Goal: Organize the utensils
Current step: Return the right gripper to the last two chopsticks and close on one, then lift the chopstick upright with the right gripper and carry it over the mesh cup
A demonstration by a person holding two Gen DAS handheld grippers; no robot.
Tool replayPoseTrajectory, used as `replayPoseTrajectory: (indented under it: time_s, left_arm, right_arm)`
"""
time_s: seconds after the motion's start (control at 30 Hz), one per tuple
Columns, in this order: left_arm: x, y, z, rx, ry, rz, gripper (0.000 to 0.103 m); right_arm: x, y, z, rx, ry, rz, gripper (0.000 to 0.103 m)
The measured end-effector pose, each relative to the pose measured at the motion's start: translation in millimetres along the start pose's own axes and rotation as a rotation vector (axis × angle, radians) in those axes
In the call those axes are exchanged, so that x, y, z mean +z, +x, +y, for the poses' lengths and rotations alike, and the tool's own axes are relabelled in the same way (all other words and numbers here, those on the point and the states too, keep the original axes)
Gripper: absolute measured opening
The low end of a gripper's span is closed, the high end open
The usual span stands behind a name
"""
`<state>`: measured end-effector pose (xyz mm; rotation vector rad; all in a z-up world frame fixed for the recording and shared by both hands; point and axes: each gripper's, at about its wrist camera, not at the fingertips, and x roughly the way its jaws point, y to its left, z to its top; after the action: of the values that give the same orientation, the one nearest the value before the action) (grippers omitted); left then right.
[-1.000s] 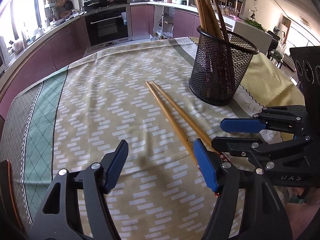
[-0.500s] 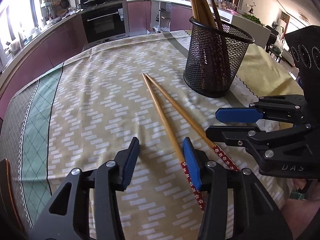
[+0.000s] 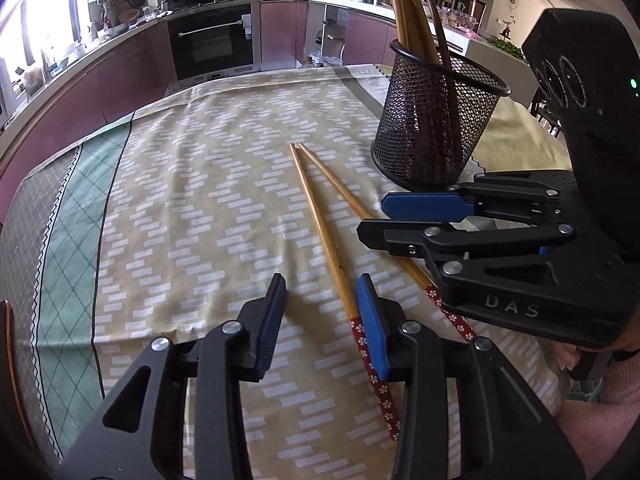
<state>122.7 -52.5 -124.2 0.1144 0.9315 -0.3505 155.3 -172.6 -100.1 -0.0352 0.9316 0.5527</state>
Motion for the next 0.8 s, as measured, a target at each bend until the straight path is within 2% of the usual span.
replayPoseTrajectory:
  time_s: [0.07,0.17,0.43,0.6,0.8]
  left_arm:
    - [0,0,-1,0.001,0.003,0.000,0.036]
    - [3,2,-3,0.010,0.016,0.000,0.037]
    - [21,14,-3,0.032,0.034,0.005,0.037]
    - [29,20,-2,0.041,0.039,0.009,0.026]
    - [34,24,0,0.025,-0.005,0.007,0.011]
  right_arm:
    - [2,2,3,-0.025,-0.009,0.000,0.016]
    - [1,2,0,-0.029,-0.002,0.003,0.011]
    - [-1,1,-2,-0.046,-0.002,0.011,0.009]
    - [-2,2,-2,-0.044,0.000,0.008,0.009]
    - [-4,0,-6,-0.023,0.027,-0.002,0.007]
